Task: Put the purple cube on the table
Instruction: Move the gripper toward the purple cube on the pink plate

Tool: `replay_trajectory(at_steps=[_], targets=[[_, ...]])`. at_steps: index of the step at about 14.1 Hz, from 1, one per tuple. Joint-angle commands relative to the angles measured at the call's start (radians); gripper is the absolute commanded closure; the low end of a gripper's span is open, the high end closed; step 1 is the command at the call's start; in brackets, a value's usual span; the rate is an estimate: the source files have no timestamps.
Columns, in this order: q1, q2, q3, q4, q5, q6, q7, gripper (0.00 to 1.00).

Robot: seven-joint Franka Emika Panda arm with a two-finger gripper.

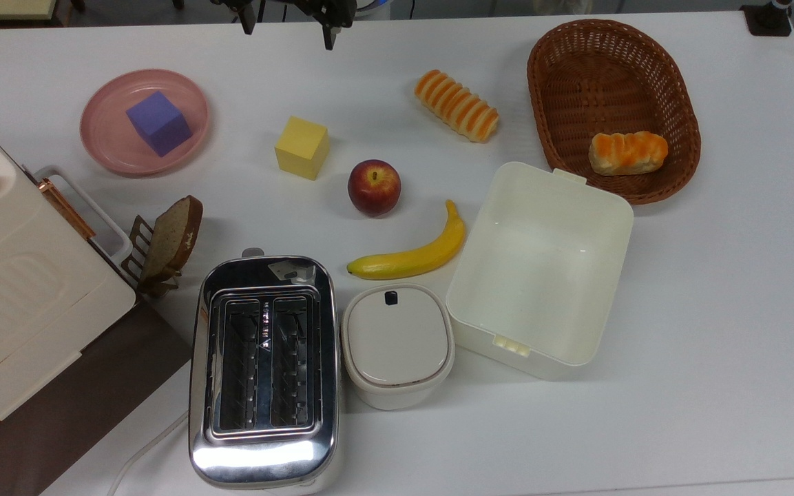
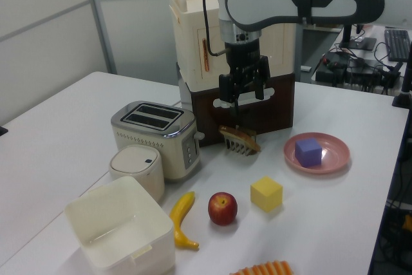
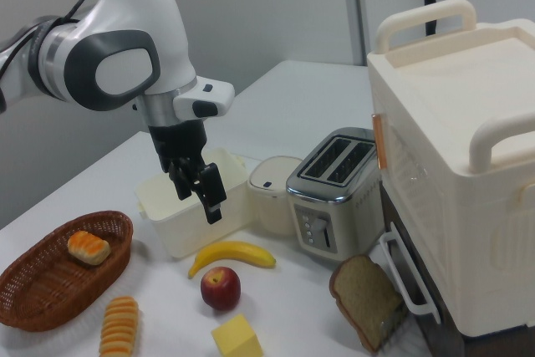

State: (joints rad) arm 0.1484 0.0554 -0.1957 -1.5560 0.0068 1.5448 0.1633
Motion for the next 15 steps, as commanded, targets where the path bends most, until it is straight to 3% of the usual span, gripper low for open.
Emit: replay_trajectory(at_steps=[1, 5, 9, 12, 15], targets=[[-0.048, -0.002, -0.005, -0.006, 0.024, -0.037, -0.069, 0.0], [-0.137, 0.0, -0.007, -0.055, 0.019, -0.029, -0.265, 0.0], [-0.275, 0.003, -0.007, -0.117, 0.015, 0.006, -0.552, 0.0], [-0.314, 0.003, -0.008, -0.252, 0.003, 0.176, -0.739, 0.0], [-0.337, 0.011, -0.007, -0.369, -0.057, 0.371, -0.934, 0.0]])
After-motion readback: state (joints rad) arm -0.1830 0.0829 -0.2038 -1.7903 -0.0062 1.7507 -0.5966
